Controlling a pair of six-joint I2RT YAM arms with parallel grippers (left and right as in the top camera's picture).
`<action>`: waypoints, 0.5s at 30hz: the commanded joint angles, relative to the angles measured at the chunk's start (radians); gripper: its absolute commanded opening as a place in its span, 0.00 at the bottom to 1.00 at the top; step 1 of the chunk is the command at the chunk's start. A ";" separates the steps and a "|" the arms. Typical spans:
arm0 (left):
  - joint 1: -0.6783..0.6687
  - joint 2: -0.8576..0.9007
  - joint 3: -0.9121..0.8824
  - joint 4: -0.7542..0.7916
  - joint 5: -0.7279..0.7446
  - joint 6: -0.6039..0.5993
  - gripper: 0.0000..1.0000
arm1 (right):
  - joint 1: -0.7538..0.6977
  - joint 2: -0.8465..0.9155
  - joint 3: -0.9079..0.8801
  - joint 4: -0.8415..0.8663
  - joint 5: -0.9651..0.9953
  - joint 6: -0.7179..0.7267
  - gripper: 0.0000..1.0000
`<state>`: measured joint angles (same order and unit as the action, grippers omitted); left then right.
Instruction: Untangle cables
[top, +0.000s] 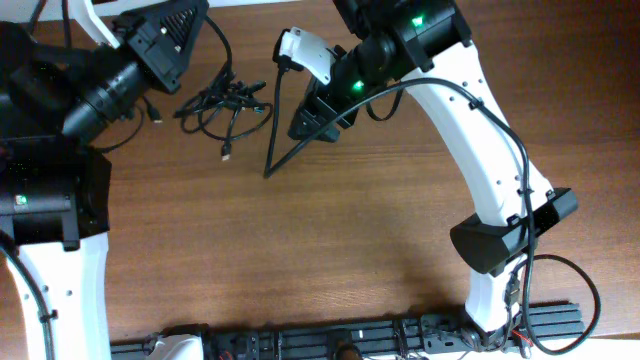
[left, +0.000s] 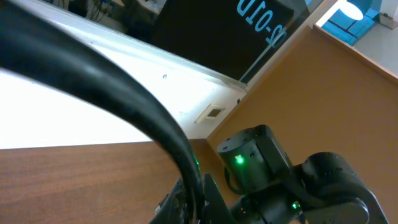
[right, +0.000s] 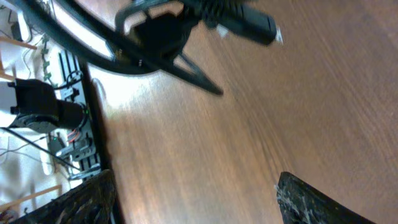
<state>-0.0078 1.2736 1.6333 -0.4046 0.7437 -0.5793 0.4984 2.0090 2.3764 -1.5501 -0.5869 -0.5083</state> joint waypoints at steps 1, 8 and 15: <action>0.004 -0.012 0.055 0.005 -0.007 -0.001 0.00 | 0.040 -0.015 -0.006 0.055 -0.003 -0.008 0.82; 0.004 -0.011 0.133 0.001 -0.007 -0.004 0.00 | 0.078 -0.007 -0.006 0.171 0.025 0.065 0.10; 0.005 -0.012 0.170 -0.016 -0.009 -0.002 0.00 | 0.075 -0.007 -0.006 0.156 0.316 0.190 0.04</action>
<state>-0.0078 1.2736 1.7653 -0.4255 0.7433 -0.5831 0.5739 2.0090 2.3745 -1.3849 -0.4232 -0.3859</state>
